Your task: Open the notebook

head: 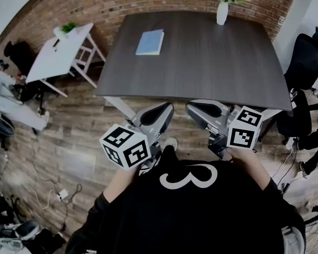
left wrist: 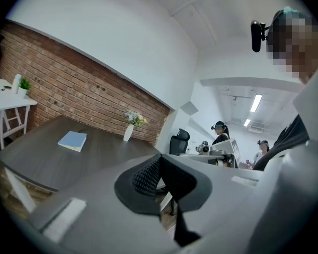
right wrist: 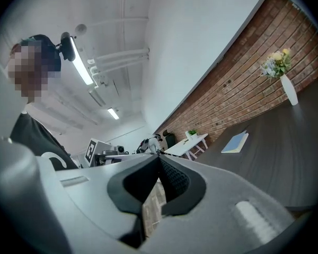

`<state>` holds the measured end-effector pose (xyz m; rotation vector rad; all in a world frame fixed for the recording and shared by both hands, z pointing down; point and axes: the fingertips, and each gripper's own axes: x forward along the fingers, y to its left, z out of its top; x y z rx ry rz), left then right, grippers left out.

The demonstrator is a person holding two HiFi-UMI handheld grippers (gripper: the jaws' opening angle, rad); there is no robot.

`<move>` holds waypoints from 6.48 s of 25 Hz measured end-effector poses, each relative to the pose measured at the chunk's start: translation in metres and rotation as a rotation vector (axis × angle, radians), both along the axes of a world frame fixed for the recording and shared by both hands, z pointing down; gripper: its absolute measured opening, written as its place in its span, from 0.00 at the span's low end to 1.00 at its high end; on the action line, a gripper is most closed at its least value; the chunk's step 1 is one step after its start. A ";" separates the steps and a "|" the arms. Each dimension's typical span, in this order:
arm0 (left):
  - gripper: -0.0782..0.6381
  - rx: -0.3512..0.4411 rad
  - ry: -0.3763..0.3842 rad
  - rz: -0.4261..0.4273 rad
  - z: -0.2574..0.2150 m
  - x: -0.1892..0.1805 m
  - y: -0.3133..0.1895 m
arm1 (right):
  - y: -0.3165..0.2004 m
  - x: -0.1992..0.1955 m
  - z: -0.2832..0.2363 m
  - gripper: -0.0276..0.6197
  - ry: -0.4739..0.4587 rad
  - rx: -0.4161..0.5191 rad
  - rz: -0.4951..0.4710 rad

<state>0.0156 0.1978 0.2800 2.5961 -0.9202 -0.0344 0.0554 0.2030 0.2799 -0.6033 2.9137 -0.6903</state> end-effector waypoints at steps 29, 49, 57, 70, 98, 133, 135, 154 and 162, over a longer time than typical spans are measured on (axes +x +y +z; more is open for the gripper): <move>0.13 -0.062 -0.125 0.111 0.055 -0.080 -0.267 | -0.259 -0.064 0.045 0.05 0.046 -0.134 0.165; 0.13 -0.071 -0.303 0.070 0.111 -0.076 -0.352 | -0.331 -0.044 0.096 0.05 0.033 -0.282 0.178; 0.20 -0.059 -0.456 0.054 0.148 -0.072 -0.391 | -0.367 -0.028 0.115 0.05 0.037 -0.335 0.197; 0.36 -0.046 -0.632 0.047 0.205 -0.063 -0.428 | -0.383 0.004 0.146 0.05 0.044 -0.393 0.267; 0.40 0.027 -0.842 -0.024 0.247 -0.063 -0.444 | -0.383 0.013 0.174 0.05 0.020 -0.450 0.285; 0.17 0.102 -0.913 -0.095 0.204 -0.074 -0.449 | -0.378 0.000 0.152 0.05 0.025 -0.408 0.274; 0.17 0.102 -0.911 -0.101 0.201 -0.076 -0.449 | -0.377 -0.001 0.150 0.05 0.022 -0.403 0.272; 0.15 0.083 -0.810 -0.200 0.168 -0.101 -0.456 | -0.378 -0.021 0.131 0.05 0.032 -0.360 0.219; 0.15 0.035 -0.684 -0.265 0.143 -0.120 -0.454 | -0.375 -0.033 0.121 0.05 0.037 -0.337 0.191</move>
